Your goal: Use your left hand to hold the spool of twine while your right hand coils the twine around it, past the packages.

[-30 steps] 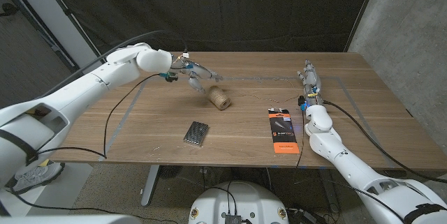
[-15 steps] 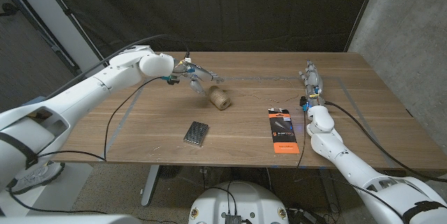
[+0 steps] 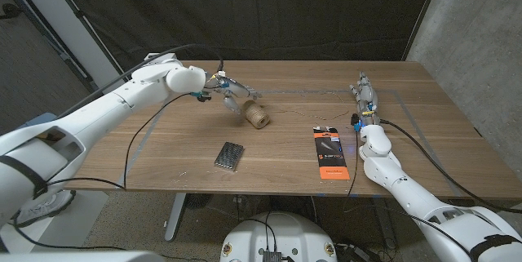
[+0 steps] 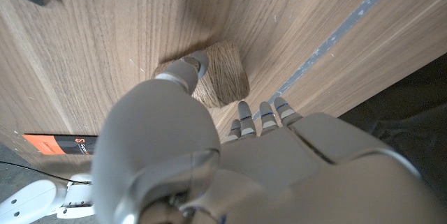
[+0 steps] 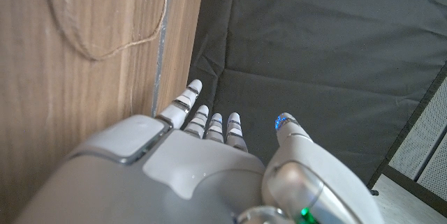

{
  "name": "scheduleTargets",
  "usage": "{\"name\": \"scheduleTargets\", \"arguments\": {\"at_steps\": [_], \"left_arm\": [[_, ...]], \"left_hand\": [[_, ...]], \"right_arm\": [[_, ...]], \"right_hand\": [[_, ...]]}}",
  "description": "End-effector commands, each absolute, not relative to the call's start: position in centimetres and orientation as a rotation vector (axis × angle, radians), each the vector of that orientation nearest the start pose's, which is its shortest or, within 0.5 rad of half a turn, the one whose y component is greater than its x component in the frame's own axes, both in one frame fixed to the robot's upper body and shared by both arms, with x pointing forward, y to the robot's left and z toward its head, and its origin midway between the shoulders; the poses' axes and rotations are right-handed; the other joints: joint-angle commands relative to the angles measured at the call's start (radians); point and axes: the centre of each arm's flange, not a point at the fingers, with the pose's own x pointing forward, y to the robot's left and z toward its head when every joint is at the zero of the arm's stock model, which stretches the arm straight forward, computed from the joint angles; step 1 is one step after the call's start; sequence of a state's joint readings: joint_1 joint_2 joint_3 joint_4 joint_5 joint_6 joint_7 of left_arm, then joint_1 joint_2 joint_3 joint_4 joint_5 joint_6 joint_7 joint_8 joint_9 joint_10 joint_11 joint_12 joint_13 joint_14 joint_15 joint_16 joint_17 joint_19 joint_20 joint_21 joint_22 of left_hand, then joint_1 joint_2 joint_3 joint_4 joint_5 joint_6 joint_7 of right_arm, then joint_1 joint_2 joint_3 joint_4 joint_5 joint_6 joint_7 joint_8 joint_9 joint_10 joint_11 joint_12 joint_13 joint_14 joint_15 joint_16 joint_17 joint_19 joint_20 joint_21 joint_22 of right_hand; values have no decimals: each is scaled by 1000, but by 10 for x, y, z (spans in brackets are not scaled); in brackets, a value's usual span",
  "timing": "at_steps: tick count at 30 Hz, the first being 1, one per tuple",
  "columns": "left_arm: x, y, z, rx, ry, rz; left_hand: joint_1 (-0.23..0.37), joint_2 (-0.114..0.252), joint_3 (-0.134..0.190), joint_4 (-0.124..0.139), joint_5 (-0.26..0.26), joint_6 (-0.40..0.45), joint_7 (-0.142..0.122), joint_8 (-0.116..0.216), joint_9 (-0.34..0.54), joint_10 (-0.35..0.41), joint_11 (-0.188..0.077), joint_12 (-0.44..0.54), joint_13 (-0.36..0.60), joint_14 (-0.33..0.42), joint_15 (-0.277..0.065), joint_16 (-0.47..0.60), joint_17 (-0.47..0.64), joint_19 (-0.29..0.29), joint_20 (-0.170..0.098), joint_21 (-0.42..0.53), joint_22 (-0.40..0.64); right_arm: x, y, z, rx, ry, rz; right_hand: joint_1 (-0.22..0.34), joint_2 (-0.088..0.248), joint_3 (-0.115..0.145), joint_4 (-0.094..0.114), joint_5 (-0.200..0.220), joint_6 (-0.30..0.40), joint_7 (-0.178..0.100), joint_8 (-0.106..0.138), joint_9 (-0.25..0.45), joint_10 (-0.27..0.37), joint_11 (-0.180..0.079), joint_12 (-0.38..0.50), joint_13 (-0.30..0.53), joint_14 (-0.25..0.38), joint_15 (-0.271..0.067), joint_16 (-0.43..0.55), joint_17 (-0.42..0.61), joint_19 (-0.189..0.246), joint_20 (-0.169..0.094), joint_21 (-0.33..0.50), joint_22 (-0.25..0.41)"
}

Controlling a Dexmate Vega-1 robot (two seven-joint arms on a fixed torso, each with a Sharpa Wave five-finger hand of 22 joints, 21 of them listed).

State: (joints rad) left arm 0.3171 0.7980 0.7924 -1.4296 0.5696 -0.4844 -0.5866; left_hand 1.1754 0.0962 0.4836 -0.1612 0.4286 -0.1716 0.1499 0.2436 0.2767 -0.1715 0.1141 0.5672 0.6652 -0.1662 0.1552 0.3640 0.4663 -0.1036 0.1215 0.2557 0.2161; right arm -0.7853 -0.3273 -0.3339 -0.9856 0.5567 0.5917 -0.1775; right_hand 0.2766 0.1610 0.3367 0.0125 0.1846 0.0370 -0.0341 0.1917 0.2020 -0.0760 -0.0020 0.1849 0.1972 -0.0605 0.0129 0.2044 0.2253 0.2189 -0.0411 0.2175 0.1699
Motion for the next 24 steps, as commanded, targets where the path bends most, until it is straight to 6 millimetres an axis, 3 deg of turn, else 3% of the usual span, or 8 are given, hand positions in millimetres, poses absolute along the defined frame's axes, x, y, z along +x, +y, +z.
{"name": "scheduleTargets", "arguments": {"at_steps": [1,24], "left_arm": [[625,196,68,1966,-561,-682],[619,196,52,2001,-616,-629]], "left_hand": [[8,3,-5,1,-1,-122,-3,-5,6,-173,2,6,6,-27,1,2,3,-8,4,-5,6],[20,14,-7,-2,2,-121,-5,-8,15,-182,8,17,19,-36,3,9,15,-18,6,-8,8]], "right_arm": [[670,-316,-69,182,-684,-119],[671,-320,-80,204,-680,-123]], "right_hand": [[-4,-1,2,-5,0,-3,3,1,2,-13,-1,5,3,-7,-2,5,2,-3,2,-1,3],[-4,-1,2,-7,0,-7,0,2,2,-17,-1,7,3,-10,2,7,2,-3,5,-6,3]]}}
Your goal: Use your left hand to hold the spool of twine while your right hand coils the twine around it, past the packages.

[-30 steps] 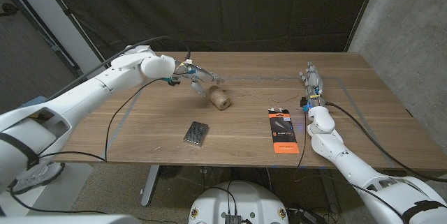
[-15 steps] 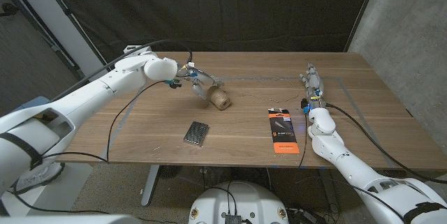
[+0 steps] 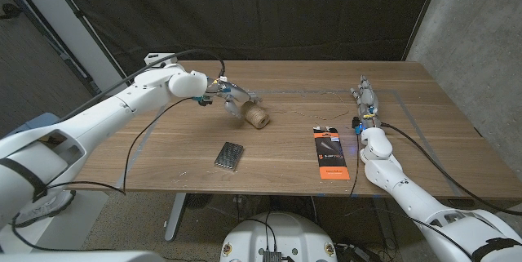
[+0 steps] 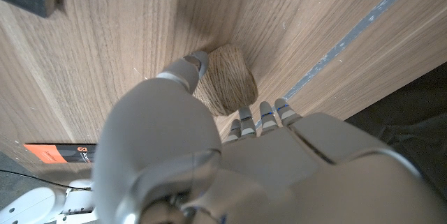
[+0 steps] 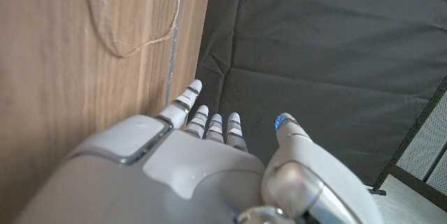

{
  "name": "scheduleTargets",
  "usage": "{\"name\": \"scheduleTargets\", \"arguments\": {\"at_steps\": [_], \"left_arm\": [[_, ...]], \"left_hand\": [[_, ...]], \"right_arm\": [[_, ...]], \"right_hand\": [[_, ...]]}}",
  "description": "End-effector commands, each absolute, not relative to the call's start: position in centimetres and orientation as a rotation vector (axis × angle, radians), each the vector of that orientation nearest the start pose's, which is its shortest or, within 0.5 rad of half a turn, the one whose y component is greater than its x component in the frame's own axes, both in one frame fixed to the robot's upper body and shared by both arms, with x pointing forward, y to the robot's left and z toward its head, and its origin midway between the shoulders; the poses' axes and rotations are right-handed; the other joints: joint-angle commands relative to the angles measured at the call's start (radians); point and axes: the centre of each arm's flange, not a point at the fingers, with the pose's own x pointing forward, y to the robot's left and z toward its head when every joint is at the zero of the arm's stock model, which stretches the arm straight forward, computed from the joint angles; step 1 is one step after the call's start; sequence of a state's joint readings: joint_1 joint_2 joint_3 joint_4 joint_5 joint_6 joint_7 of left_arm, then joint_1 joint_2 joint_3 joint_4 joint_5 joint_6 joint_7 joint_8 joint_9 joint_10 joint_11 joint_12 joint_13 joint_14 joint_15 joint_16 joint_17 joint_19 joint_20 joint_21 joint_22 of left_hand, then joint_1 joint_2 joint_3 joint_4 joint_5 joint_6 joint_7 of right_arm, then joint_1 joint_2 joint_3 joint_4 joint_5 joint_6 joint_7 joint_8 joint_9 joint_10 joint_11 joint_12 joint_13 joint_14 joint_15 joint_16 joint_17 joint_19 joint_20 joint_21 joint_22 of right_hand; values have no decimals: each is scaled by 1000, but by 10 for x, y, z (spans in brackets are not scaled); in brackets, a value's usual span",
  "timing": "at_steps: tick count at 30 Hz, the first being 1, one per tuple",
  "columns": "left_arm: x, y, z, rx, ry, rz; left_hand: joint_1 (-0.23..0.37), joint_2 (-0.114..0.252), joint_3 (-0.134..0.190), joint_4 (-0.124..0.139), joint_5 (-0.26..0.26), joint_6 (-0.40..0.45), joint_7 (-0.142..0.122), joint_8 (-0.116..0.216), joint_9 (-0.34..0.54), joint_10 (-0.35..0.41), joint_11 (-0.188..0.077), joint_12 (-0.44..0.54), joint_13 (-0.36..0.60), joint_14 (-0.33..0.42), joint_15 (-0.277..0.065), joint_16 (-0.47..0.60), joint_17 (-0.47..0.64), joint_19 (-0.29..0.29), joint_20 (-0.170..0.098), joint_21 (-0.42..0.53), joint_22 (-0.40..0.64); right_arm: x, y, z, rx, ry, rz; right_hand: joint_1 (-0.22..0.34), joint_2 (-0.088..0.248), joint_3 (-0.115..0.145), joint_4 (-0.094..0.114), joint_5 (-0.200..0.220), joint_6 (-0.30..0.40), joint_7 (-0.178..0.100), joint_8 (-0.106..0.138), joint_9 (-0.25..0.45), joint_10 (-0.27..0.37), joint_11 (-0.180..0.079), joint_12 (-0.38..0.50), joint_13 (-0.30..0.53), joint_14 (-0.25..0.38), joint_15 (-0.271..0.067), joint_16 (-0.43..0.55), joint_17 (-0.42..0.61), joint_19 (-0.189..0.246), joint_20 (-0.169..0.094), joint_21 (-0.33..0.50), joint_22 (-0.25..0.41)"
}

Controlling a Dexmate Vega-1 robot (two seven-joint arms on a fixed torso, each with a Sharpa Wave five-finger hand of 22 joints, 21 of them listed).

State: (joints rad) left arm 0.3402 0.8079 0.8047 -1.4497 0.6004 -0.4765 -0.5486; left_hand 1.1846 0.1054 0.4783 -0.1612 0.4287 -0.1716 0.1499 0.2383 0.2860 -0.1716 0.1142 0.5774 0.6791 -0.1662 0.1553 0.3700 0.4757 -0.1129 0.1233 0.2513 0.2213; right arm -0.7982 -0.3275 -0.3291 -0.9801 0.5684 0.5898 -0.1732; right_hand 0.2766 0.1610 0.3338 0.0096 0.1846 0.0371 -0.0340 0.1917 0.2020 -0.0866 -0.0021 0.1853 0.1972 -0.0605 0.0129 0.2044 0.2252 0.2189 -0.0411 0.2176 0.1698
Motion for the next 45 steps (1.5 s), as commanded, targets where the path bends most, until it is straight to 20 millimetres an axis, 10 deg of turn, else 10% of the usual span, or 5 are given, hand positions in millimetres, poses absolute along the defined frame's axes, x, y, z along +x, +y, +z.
{"name": "scheduleTargets", "arguments": {"at_steps": [1,45], "left_arm": [[619,195,52,2001,-619,-626],[607,195,21,2020,-767,-452]], "left_hand": [[12,6,-1,-2,3,-119,-7,-2,6,-185,8,6,6,-37,2,3,7,-10,4,-4,3],[56,17,-34,-7,0,7,-42,58,49,-92,-29,99,71,64,-39,122,82,77,-11,38,18]], "right_arm": [[671,-321,-81,205,-679,-124],[665,-334,-105,214,-673,-113]], "right_hand": [[-5,-1,5,-5,0,-7,1,3,2,-6,-1,7,3,-10,2,7,2,-3,5,-6,3],[-8,-1,5,-7,0,-17,-13,4,2,-16,-4,9,3,-18,6,9,3,-5,10,-13,4]]}}
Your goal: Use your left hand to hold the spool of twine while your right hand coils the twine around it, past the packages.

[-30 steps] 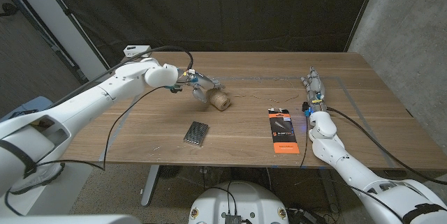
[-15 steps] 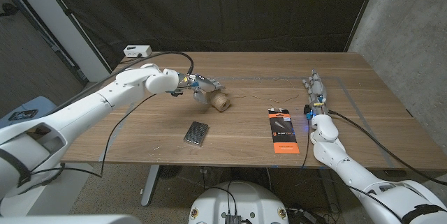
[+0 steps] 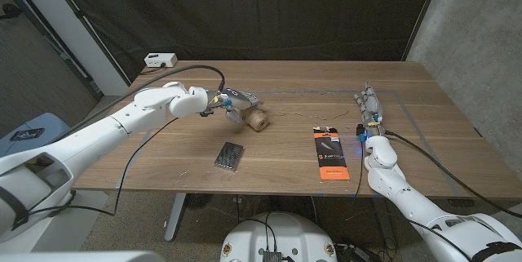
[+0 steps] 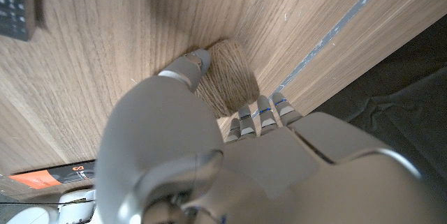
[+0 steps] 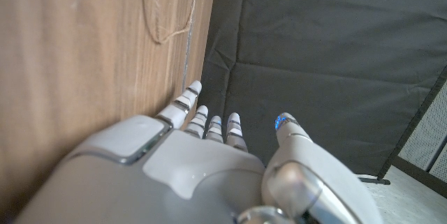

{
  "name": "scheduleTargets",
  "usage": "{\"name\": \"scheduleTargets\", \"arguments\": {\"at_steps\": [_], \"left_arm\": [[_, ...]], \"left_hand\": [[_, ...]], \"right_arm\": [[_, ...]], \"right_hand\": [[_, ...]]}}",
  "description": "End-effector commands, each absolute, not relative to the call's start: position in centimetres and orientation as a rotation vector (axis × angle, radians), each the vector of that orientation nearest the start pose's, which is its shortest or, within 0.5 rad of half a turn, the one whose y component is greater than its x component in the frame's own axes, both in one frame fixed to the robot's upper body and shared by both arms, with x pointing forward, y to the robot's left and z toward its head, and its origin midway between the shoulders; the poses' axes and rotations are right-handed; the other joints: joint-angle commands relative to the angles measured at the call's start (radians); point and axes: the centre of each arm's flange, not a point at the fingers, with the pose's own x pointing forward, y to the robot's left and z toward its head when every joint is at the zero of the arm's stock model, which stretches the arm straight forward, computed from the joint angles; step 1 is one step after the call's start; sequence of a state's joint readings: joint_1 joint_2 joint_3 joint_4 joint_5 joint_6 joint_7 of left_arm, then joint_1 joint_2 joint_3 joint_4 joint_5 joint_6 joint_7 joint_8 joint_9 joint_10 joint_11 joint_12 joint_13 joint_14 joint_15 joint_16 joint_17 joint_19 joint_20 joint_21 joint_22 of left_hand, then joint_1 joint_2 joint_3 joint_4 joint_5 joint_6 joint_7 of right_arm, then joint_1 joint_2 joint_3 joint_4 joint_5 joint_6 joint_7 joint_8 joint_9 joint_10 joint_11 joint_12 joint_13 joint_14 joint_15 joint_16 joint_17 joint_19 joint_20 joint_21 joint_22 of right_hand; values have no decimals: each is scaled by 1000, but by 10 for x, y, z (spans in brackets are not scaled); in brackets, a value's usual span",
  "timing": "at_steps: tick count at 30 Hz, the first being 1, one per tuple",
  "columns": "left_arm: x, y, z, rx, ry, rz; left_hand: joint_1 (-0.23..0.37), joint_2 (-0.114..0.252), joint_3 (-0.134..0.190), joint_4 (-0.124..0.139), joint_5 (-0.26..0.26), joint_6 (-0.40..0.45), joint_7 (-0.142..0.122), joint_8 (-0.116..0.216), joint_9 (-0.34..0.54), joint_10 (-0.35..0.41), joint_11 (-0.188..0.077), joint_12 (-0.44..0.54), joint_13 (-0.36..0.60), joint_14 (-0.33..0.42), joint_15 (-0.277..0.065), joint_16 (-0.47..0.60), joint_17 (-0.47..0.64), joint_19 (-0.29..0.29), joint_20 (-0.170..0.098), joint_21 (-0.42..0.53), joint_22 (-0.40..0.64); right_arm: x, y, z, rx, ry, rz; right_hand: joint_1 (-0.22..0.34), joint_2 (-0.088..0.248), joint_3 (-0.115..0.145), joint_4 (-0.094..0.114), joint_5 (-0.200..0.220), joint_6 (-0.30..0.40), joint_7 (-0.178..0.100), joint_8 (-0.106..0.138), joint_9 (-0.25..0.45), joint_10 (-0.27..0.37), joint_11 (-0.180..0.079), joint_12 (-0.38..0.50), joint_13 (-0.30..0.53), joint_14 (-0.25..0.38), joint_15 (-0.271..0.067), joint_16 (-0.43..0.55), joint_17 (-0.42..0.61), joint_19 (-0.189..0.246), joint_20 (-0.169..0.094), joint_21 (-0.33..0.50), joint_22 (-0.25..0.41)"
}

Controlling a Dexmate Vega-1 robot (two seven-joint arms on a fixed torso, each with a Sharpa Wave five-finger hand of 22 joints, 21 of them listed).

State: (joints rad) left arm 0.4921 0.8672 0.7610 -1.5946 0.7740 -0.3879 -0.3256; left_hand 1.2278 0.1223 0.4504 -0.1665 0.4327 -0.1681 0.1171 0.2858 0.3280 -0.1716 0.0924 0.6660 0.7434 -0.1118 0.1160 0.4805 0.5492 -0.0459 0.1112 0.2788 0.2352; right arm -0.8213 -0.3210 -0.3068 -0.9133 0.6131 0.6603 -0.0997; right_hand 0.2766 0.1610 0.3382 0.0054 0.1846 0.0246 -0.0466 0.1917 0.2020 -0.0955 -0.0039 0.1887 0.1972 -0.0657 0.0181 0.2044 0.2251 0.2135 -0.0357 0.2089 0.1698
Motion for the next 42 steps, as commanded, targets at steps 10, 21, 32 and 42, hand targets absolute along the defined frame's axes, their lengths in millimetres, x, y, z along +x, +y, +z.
{"name": "scheduleTargets", "arguments": {"at_steps": [10,21,32,42], "left_arm": [[612,198,21,2015,-773,-447],[618,199,24,2014,-772,-450],[621,198,26,2026,-775,-456],[619,196,31,2021,-792,-452]], "left_hand": [[27,6,-11,-3,-7,28,-7,25,17,-76,-8,27,20,23,-7,39,30,25,-2,17,6],[41,8,-17,-4,-9,47,-8,39,28,-63,-10,42,35,29,-9,65,52,34,-2,21,7],[52,9,-21,-5,-10,55,-7,46,36,-59,-10,51,46,28,-8,82,68,36,-1,23,8],[68,4,-26,-8,-11,75,-13,60,46,-39,-18,68,58,41,-12,107,86,52,-4,30,10]], "right_arm": [[661,-333,-81,172,-724,-100],[653,-332,-57,132,-769,-96],[645,-330,-44,114,-807,-88],[644,-332,-39,101,-813,-84]], "right_hand": [[-9,-1,0,-2,0,-3,-2,5,2,-7,-5,6,3,-13,-1,10,3,1,4,-5,4],[-9,-2,0,-3,0,-2,-2,6,2,-4,-5,8,3,-13,2,10,3,1,4,-6,4],[-9,-2,1,-5,0,5,0,9,2,2,-3,11,2,-11,4,12,3,2,6,-6,4],[-9,-3,0,-6,0,7,1,10,2,4,-1,12,2,-10,5,13,2,4,7,-6,4]]}}
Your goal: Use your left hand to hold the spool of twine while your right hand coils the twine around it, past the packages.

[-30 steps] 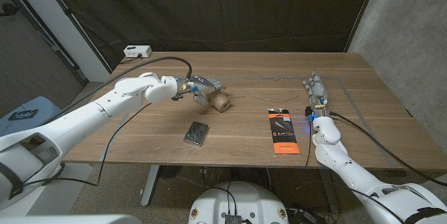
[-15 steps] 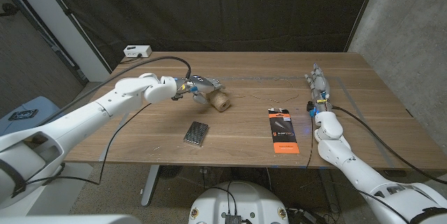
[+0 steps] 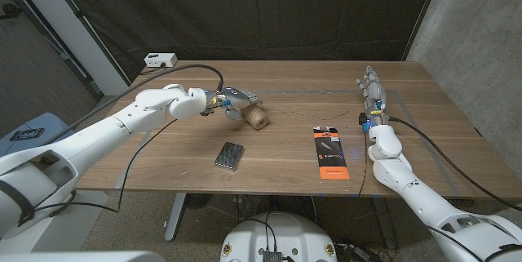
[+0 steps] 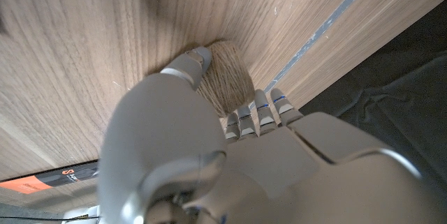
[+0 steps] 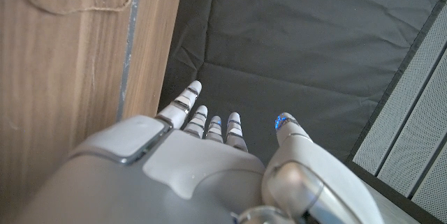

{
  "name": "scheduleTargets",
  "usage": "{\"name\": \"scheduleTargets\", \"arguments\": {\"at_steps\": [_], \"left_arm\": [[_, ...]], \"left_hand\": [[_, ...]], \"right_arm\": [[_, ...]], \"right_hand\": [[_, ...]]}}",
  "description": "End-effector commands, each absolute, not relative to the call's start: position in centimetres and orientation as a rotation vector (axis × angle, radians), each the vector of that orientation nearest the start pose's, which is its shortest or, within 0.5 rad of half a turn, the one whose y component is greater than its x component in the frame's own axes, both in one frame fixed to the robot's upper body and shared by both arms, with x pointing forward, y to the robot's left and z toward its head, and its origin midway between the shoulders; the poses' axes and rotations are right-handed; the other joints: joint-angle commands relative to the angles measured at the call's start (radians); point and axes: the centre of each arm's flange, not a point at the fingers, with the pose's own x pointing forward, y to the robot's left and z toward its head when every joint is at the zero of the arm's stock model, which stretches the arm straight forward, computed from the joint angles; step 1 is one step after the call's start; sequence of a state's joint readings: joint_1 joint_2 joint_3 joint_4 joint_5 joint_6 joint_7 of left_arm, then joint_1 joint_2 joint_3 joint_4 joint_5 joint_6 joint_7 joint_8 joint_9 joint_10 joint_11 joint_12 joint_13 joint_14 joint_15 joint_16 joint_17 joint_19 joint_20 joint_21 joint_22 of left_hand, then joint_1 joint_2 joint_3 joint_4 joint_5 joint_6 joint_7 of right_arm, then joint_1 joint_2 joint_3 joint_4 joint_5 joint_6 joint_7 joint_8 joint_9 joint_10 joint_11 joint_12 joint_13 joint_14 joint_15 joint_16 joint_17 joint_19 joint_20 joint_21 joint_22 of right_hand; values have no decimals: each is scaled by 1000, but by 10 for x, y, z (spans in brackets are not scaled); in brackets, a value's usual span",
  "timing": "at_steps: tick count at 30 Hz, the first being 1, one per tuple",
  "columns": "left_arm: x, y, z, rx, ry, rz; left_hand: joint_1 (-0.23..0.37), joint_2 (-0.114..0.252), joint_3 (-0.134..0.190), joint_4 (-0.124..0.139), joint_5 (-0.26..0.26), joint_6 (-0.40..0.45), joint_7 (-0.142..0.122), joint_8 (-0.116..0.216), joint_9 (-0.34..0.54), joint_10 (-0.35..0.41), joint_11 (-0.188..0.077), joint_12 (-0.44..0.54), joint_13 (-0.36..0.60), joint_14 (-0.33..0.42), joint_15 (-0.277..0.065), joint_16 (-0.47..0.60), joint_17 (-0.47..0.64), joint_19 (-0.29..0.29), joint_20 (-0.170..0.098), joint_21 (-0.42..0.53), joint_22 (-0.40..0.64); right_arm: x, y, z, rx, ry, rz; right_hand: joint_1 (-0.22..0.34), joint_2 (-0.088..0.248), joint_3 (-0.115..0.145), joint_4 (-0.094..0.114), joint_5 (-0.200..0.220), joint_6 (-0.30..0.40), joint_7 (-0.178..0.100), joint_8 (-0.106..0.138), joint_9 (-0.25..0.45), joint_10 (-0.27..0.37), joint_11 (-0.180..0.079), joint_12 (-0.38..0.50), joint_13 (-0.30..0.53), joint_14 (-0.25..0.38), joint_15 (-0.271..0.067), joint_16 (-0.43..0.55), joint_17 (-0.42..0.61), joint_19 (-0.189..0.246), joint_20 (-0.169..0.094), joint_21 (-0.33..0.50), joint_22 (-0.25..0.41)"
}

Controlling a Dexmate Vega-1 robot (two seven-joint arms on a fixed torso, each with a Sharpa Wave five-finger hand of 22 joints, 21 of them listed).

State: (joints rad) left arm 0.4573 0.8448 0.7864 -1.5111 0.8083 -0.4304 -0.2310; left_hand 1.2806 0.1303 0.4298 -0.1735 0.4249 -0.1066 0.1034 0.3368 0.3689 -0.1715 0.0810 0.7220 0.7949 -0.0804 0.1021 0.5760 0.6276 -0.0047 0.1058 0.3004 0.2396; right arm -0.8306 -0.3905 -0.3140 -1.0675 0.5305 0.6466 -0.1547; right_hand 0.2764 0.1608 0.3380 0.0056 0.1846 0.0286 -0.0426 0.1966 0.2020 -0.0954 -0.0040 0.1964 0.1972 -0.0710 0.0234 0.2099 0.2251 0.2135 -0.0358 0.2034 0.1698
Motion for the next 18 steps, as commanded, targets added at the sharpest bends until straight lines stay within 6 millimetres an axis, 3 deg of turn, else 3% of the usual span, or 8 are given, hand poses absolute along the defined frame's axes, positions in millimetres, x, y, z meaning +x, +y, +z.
{"name": "scheduleTargets", "arguments": {"at_steps": [1,18], "left_arm": [[619,196,31,2024,-791,-451],[613,197,37,2030,-809,-440]], "left_hand": [[16,-4,-6,-1,-3,14,0,10,6,-38,-6,13,8,9,1,13,9,13,1,9,6],[35,-8,-10,-1,-5,29,0,21,16,-27,-9,25,20,16,-4,37,26,21,-1,14,7]], "right_arm": [[644,-332,-39,101,-811,-84],[648,-329,-37,92,-794,-71]], "right_hand": [[-9,-3,1,-7,0,3,-3,5,2,4,0,4,2,-4,-1,7,2,4,7,-1,4],[-8,-3,1,-9,0,5,-3,6,2,3,-2,4,2,-3,0,8,2,4,7,-2,4]]}}
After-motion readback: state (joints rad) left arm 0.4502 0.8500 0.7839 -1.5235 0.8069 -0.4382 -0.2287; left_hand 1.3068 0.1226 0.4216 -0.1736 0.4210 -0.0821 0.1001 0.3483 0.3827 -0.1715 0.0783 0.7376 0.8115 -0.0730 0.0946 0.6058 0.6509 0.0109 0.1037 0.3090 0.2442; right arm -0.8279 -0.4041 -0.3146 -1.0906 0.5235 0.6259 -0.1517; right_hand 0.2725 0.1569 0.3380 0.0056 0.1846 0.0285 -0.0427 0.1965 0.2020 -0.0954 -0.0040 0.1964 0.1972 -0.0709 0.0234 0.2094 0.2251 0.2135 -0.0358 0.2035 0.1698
